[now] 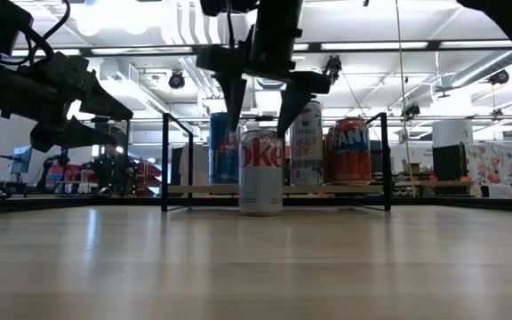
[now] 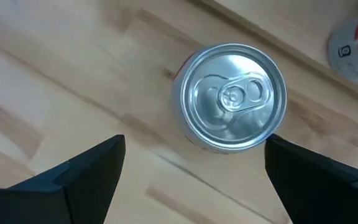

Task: Place canned beverage on shelf
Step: Put the silver soda can on the shelf aligned with the other silver soda can

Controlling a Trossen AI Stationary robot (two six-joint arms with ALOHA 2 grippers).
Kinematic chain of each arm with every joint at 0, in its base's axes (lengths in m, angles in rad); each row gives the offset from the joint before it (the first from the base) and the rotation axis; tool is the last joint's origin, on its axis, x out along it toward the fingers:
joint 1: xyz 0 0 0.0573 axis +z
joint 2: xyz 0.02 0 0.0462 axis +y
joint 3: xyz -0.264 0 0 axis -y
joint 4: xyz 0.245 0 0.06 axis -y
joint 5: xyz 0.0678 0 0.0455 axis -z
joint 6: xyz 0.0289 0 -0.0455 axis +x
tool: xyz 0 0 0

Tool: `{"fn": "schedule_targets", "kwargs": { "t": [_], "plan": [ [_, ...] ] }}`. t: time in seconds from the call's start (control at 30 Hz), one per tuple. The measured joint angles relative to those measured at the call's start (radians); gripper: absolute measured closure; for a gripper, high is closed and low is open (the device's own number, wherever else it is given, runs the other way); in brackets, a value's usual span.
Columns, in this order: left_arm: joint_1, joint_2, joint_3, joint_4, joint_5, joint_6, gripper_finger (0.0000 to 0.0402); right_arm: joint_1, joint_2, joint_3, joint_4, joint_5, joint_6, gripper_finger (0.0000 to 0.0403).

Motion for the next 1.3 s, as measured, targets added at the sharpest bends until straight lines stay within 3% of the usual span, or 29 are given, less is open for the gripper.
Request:
{"fn": "schedule_targets", "kwargs": {
  "t": [0.23,0.83,1.17,1.3],
  "plan": [
    [0.000,0.000,0.000,0.000,0.000,0.000,0.0003,-0.022,0.021,0.016,-0.002,0.052,0.060,0.0041],
    [0.000,0.000,0.000,0.001,0.000,0.000,0.0003,-0.082,0.079,0.015,0.051,0.006,0.203,0.0042],
    [0.000,0.000,0.000,0.000,0.000,0.000,0.0003,-0.092,0.080,0.011,0.052,0.002,0.296,0.0104],
    [0.000,0.000,0.000,0.000,0.000,0.000,0.0003,-0.092,0.080,0.008,0.055,0.003,0.301,0.0109]
  ]
}}
